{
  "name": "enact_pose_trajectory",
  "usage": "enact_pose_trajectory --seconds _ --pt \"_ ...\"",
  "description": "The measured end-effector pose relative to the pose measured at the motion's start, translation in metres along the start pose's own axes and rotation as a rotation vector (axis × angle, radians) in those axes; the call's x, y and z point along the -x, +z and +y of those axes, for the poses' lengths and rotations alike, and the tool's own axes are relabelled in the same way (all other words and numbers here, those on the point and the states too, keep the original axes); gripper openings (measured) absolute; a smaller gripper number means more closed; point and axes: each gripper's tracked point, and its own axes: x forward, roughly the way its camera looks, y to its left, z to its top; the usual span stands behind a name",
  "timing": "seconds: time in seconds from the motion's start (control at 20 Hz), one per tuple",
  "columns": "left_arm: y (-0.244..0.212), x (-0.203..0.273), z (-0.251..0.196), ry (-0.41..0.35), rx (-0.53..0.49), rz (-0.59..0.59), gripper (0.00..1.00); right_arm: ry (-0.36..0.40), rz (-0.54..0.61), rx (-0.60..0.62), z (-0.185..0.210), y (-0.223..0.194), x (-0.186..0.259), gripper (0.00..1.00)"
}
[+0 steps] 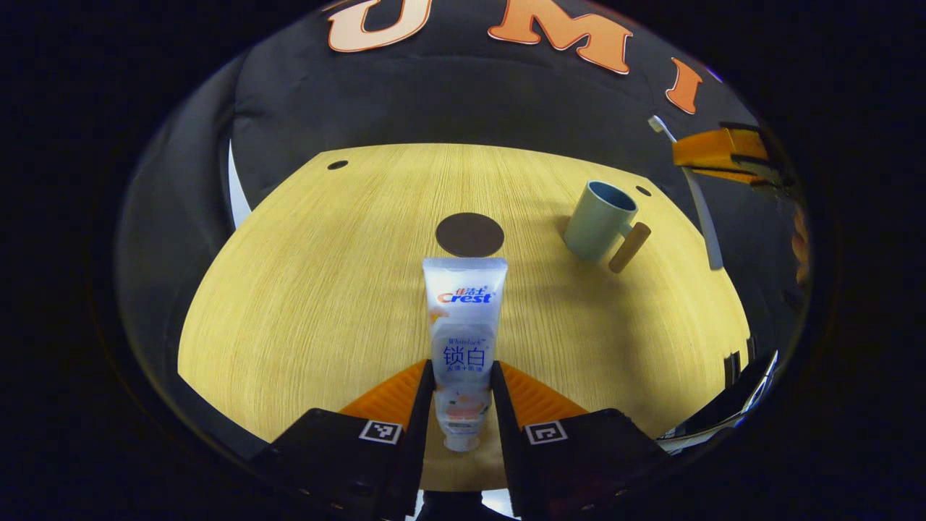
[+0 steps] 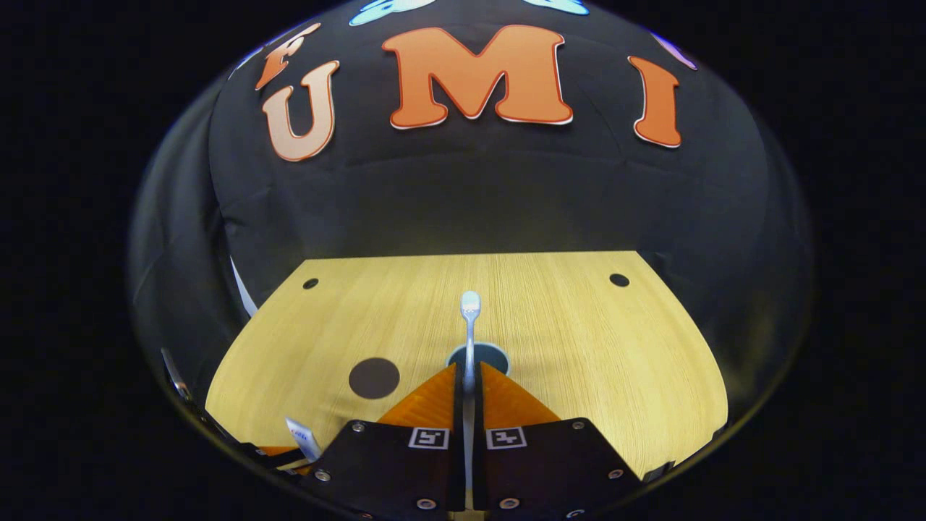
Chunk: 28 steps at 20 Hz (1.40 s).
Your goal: Put the toothbrush and toothpaste on the desktop into the cup, then pick up the cup and place it on the coaster on the desktop.
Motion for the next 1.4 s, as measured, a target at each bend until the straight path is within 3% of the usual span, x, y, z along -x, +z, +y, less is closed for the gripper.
enact_pose_trajectory --seconds 0.5,0.95,1.0,1.05,1.1,1.2,1.35,1.4 --pt "0.012 0.005 0.004 0.003 0.005 -0.024 0.47 -0.011 -0.128 0.006 -0.001 0.059 -0.060 0.04" --pt "0.034 0.017 0.017 0.039 0.004 -0.080 0.42 -0.040 -0.177 0.028 0.000 0.051 -0.109 0.05" --pt "0.042 0.014 0.026 0.085 -0.023 -0.106 0.22 -0.042 -0.174 0.030 0.000 0.045 -0.115 0.05" --pt "0.052 0.011 0.026 0.064 -0.041 -0.131 0.03 -0.038 -0.172 0.025 0.001 0.040 -0.120 0.05" --pt "0.060 0.018 0.022 0.059 -0.063 -0.155 0.08 -0.038 -0.165 0.022 0.002 0.033 -0.124 0.05" --pt "0.064 0.017 0.023 0.062 -0.087 -0.153 0.08 -0.051 -0.146 0.026 -0.002 0.020 -0.131 0.05" --pt "0.051 0.005 0.014 0.012 -0.024 -0.092 0.09 -0.063 -0.130 0.023 -0.006 0.008 -0.132 0.05" --pt "0.044 0.004 0.016 0.015 -0.011 -0.076 0.23 -0.067 -0.131 0.024 -0.007 0.006 -0.131 0.05"
